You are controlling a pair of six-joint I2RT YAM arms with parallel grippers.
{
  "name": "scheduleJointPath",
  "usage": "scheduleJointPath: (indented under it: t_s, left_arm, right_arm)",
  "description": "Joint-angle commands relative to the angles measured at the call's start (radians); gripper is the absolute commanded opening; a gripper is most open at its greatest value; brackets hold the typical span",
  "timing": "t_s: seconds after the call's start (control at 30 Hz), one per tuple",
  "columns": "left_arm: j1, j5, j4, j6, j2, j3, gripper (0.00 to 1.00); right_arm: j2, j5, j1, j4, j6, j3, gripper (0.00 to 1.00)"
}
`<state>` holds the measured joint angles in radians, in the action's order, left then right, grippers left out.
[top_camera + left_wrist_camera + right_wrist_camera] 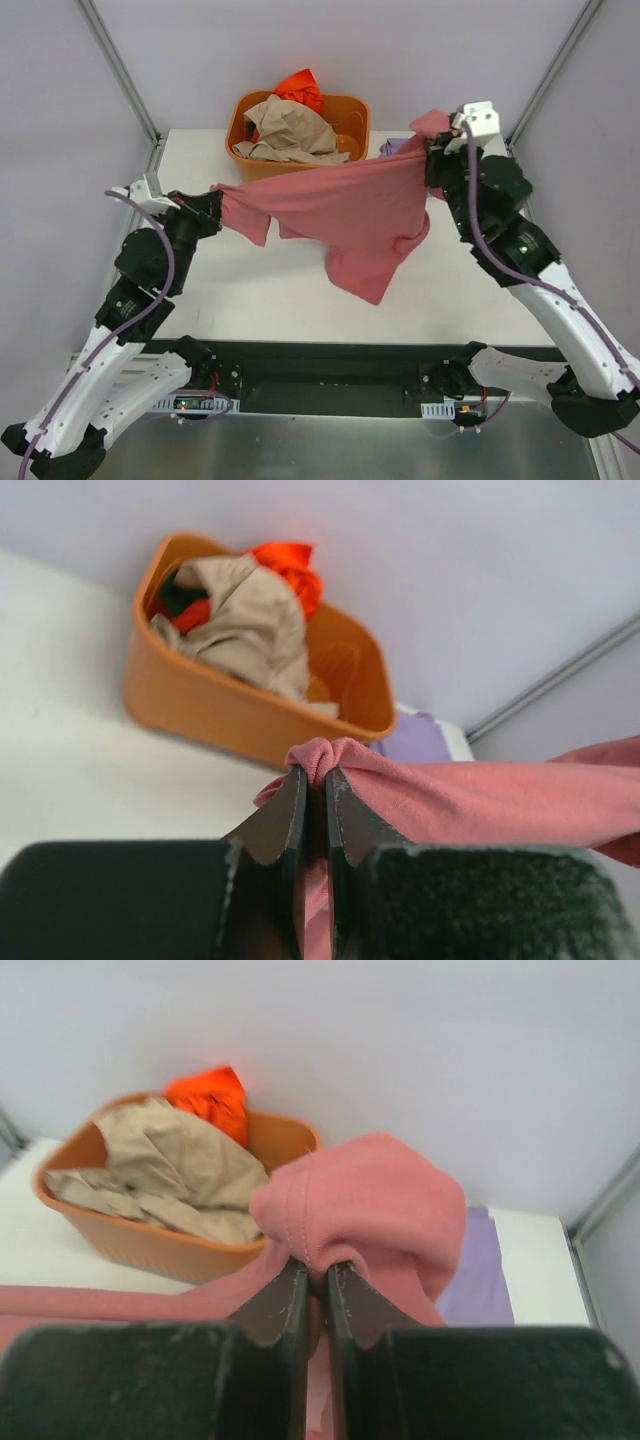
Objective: Fold and stack the t-shirts
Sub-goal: Flatten out the tshirt
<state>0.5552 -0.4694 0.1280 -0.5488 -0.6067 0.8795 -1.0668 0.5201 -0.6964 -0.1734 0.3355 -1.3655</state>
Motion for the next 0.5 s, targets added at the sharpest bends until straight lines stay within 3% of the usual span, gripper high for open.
scheduleJointPath:
  t_s: [0.0,0.3,0.47]
  left_arm:
    - [-0.012,0.105,-0.120,0.196,0.033,0.142,0.00]
    - [-0.012,0.394,-0.117,0.340,0.021,0.366,0.00]
    - [-0.012,0.423,-0.110,0.377,0.018,0.317,0.00]
  right_arm:
    - [0.096,-0.110,0.018,-0.046,0.066,-0.205,0.01]
    - [0.129,-0.422,0.018,-0.251,0.023,-0.504,0.01]
    - [0.116,-0.205,0.018,-0.267,0.045,-0.508,0.01]
